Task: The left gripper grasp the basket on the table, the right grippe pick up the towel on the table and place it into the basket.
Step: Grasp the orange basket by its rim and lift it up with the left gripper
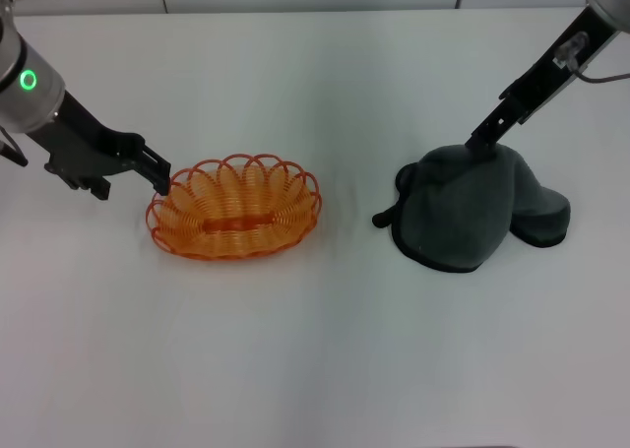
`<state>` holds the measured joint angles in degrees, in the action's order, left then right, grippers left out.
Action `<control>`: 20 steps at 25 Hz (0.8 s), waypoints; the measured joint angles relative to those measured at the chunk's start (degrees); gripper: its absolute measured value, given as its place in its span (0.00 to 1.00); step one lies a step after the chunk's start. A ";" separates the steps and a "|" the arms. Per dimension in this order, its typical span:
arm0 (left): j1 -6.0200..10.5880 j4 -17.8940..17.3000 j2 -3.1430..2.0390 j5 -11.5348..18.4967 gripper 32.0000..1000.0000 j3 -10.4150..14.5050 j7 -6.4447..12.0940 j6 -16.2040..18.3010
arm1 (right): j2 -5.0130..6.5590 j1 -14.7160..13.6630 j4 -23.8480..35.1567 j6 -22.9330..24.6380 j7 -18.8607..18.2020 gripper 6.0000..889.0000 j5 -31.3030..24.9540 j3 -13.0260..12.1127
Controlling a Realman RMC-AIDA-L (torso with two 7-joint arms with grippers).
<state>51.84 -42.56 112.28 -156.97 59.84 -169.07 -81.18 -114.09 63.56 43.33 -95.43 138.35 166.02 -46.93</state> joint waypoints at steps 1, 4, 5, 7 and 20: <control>-0.03 0.44 0.10 0.00 0.83 0.01 0.27 0.24 | -0.03 0.01 0.00 0.02 -0.01 0.95 0.00 0.00; -0.07 1.68 0.50 0.00 0.83 0.07 1.03 1.05 | -0.10 0.02 0.00 0.10 -0.06 0.95 0.00 0.00; -0.08 1.89 0.58 0.00 0.83 0.09 1.11 1.30 | -0.12 0.03 0.00 0.13 -0.10 0.95 0.00 0.00; -0.08 2.33 0.77 0.00 0.83 0.10 1.16 2.33 | -0.17 0.05 0.00 0.20 -0.28 0.95 0.00 0.00; -0.16 6.61 1.90 0.00 0.83 0.19 2.59 7.89 | -0.35 0.59 0.00 0.82 -0.69 0.95 -0.43 0.00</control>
<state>51.68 -35.94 114.18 -156.98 60.03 -166.48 -73.29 -114.44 64.15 43.33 -94.61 137.67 165.59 -46.93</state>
